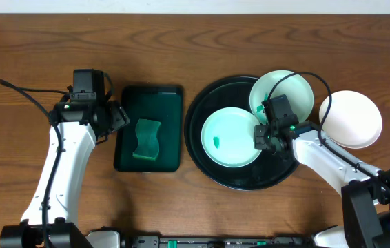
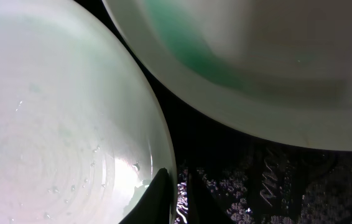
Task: Clean dirty plates on tray and stack at the side
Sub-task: 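Grip the lower pale green plate's rim with the right gripper and tilt it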
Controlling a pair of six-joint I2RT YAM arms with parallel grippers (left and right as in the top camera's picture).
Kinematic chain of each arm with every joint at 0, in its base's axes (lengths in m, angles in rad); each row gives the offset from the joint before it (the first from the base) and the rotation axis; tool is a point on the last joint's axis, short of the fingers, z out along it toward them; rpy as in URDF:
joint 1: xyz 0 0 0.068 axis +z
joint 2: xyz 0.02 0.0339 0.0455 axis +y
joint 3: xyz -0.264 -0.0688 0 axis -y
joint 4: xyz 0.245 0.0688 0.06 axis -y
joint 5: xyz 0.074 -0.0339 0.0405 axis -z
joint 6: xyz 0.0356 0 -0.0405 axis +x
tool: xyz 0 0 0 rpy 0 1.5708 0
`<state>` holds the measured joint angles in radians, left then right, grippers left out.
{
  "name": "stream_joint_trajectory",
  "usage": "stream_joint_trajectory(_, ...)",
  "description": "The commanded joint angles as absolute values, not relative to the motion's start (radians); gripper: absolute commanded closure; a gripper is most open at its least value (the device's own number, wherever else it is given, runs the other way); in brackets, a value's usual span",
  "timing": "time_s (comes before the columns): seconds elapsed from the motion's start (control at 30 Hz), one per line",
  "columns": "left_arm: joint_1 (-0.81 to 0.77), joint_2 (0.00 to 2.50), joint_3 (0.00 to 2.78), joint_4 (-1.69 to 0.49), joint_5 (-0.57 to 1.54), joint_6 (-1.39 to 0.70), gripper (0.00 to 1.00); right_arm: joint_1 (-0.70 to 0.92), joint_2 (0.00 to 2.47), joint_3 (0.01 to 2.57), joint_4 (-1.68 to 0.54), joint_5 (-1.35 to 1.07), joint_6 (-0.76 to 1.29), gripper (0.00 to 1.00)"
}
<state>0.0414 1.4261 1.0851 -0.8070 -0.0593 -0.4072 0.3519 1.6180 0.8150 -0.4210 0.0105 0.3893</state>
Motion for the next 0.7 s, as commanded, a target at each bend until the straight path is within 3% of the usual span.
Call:
stream_joint_trajectory(0.0, 0.044, 1.424, 1.098, -0.81, -0.072, -0.408, 0.18, 0.355, 1.608, 0.807, -0.419, 0.013, 0.388, 0.85)
stream_joint_trajectory(0.07, 0.044, 1.424, 1.098, -0.81, -0.072, -0.408, 0.18, 0.355, 1.608, 0.807, -0.42, 0.009, 0.388, 0.71)
stream_joint_trajectory(0.17, 0.044, 1.424, 1.098, -0.81, -0.072, -0.408, 0.18, 0.355, 1.608, 0.807, -0.422, -0.009, 0.388, 0.64)
stream_joint_trajectory(0.27, 0.044, 1.424, 1.098, -0.81, -0.072, -0.408, 0.18, 0.355, 1.608, 0.807, -0.422, -0.012, 0.387, 0.65)
stream_joint_trajectory(0.37, 0.044, 1.424, 1.098, -0.81, -0.072, -0.408, 0.18, 0.355, 1.608, 0.807, -0.427, -0.012, 0.388, 0.76)
stream_joint_trajectory(0.67, 0.044, 1.424, 1.098, -0.81, -0.072, -0.408, 0.18, 0.355, 1.608, 0.797, -0.419, -0.012, 0.388, 0.85)
